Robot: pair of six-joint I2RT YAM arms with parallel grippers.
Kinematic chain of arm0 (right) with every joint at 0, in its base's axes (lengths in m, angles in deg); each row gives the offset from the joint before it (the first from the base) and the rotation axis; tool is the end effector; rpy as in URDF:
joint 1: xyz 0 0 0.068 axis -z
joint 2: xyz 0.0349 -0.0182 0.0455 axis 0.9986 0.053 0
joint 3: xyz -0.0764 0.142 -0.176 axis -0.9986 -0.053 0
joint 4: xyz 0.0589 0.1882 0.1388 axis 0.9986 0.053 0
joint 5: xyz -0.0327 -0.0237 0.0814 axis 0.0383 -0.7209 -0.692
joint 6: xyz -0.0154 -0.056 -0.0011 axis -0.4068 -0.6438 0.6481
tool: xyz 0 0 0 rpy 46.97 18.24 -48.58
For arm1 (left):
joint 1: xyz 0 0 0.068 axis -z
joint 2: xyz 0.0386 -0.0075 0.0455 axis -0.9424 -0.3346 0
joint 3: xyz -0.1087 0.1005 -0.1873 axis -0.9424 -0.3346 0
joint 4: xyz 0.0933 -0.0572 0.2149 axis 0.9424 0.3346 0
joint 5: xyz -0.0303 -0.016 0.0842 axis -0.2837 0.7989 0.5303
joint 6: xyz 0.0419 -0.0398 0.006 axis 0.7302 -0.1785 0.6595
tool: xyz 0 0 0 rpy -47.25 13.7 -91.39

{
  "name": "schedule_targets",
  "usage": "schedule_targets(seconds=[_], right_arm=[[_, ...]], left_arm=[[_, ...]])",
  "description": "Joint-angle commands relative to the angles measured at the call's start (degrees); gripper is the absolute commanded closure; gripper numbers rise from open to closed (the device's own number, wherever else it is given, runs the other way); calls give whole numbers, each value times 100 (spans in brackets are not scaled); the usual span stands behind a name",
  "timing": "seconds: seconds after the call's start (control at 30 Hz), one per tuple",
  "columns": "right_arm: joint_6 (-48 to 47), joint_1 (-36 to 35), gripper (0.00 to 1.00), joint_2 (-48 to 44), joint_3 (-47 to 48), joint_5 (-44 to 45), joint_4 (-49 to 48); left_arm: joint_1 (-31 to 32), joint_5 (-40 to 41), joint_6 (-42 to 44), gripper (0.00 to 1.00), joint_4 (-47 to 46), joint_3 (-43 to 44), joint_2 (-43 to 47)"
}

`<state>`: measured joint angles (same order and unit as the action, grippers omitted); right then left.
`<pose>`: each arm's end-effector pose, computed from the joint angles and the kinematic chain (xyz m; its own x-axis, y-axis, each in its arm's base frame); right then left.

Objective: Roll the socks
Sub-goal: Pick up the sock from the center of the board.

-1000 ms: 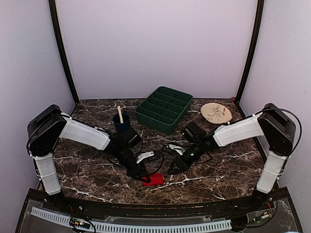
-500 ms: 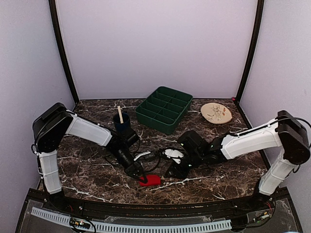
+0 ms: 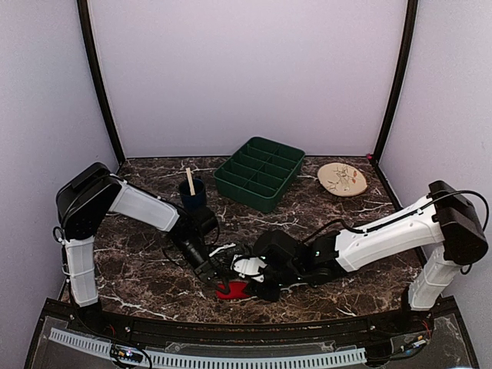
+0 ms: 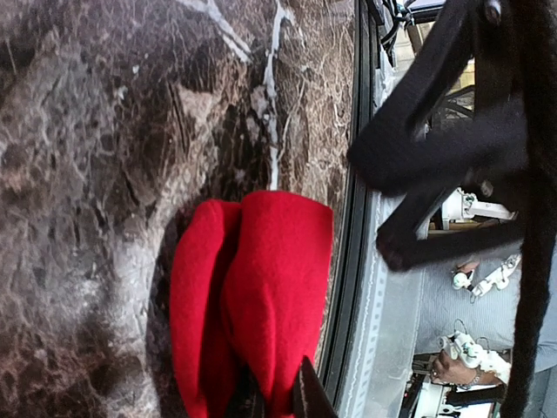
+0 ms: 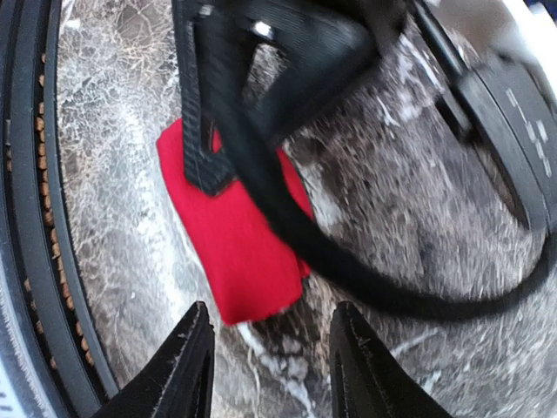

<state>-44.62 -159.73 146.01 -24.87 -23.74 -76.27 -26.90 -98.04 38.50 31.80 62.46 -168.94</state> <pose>0.0976 0.3086 0.1468 -0.1623 -0.7329 -0.6607 -0.9580 0.2774 -0.0724 0.2005 -0.2400 0.0859 -0.6035 0.7211 -0.3404 0.5969 0.1254 -0.7924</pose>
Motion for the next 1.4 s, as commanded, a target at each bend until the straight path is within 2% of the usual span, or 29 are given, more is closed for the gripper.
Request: schedule_targets(seconds=[0.0, 0.53, 0.8, 0.9, 1.0, 1.17, 1.37], right_arm=[[-346, -251, 57, 387, 361, 425, -34], [-757, -443, 55, 1211, 908, 398, 1], [-884, -441, 58, 1414, 924, 210, 70], [-937, -440, 64, 1474, 958, 146, 130], [-979, -431, 76, 1525, 990, 41, 194], [-986, -401, 91, 1623, 1070, -126, 363], [-893, -341, 97, 1639, 1128, -284, 615]], left_arm=[[-49, -213, 174, 99, 254, -64, -26], [-118, -338, 309, 99, 305, -297, 26], [-161, -443, 352, 99, 347, -279, 26], [-163, -457, 348, 98, 344, -263, 26], [-162, -489, 346, 97, 369, -254, 26], [-164, -446, 299, 91, 362, -268, 99], [-172, -84, 83, 81, 217, -276, 332]])
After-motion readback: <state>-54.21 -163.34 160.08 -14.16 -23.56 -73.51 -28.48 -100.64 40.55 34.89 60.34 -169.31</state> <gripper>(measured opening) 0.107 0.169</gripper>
